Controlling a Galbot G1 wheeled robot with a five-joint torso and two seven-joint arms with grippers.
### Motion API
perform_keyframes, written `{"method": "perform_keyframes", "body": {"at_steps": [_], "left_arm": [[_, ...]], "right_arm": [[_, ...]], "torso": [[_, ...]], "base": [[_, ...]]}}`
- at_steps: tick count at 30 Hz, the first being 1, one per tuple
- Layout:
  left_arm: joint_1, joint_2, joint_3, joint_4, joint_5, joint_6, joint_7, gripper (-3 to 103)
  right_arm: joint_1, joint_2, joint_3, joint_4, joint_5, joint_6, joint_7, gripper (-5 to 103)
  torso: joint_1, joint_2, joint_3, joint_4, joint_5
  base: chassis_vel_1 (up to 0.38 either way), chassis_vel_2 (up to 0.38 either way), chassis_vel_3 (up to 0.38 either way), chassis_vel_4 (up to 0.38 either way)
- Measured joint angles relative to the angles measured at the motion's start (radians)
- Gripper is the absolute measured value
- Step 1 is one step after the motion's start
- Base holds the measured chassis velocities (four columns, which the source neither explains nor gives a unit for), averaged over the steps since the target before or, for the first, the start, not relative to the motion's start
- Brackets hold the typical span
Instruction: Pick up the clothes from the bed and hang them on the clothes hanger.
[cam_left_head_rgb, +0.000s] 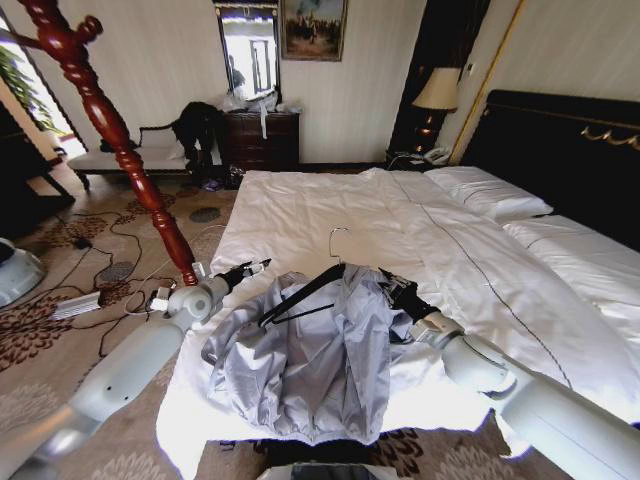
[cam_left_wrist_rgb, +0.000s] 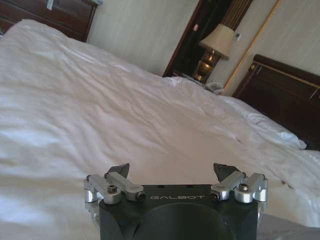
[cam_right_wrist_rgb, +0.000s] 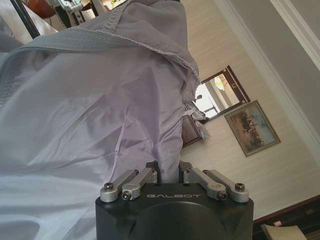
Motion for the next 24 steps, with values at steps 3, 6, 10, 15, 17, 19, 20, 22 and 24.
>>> {"method": "perform_keyframes", "body": {"at_steps": [3,6,10,15,17,19,20,22,24], "left_arm": [[-0.064,-0.024,0.092,0.085,0.01,-0.002,0.043,94],[-0.106,-0.047,0.153,0.139,0.017,-0.001,0.065,94],[-0.14,-0.117,0.189,0.235,0.05,-0.001,0.071,93],[-0.15,-0.167,0.191,0.31,0.08,0.0,0.071,93],[-0.156,-0.18,0.191,0.339,0.094,-0.002,0.076,90],[-0.157,-0.186,0.191,0.351,0.094,-0.002,0.077,93],[-0.158,-0.19,0.191,0.357,0.095,-0.002,0.078,93],[-0.16,-0.2,0.2,0.378,0.11,-0.004,0.086,97],[-0.16,-0.204,0.203,0.385,0.118,-0.008,0.089,94]], "right_arm": [[-0.013,0.005,-0.002,-0.012,-0.001,0.011,0.004,18],[-0.014,0.008,-0.003,-0.021,-0.007,0.02,0.004,18],[-0.012,0.009,-0.006,-0.032,-0.006,0.044,0.003,18],[-0.018,0.006,-0.007,-0.033,-0.004,0.049,0.003,18],[-0.019,0.004,-0.007,-0.033,0.0,0.05,0.002,18],[-0.019,0.004,-0.009,-0.033,0.007,0.05,0.002,18],[-0.018,0.004,-0.012,-0.032,0.013,0.05,0.002,18],[-0.012,0.006,-0.019,-0.03,0.019,0.049,0.0,18],[-0.011,0.006,-0.021,-0.028,0.021,0.049,0.0,18]], "torso": [[0.0,0.0,0.0,-0.0002,0.0004],[0.0,0.0,0.0,-0.0002,0.0005],[0.0,0.0,0.0,-0.0004,0.0003],[0.0,0.0,0.0,-0.0003,0.0003],[0.0,0.0,0.0,0.0001,0.0003],[0.0,0.0,0.0,0.0,0.0002],[0.0,0.0,0.0,-0.0002,0.0002],[0.0,0.0,0.0,-0.0003,0.0003],[0.0,0.0,0.0,-0.0002,0.0003]], "base": [[0.0,0.0,0.0,0.0],[0.0,0.0,0.0,0.0],[0.0,0.0,0.0,0.0],[0.0,0.0,0.0,0.0],[0.0,0.0,0.0,0.0],[0.0,0.0,0.0,0.0],[0.0,0.0,0.0,0.0],[0.0,0.0,0.0,0.0],[0.0,0.0,0.0,0.0]]}}
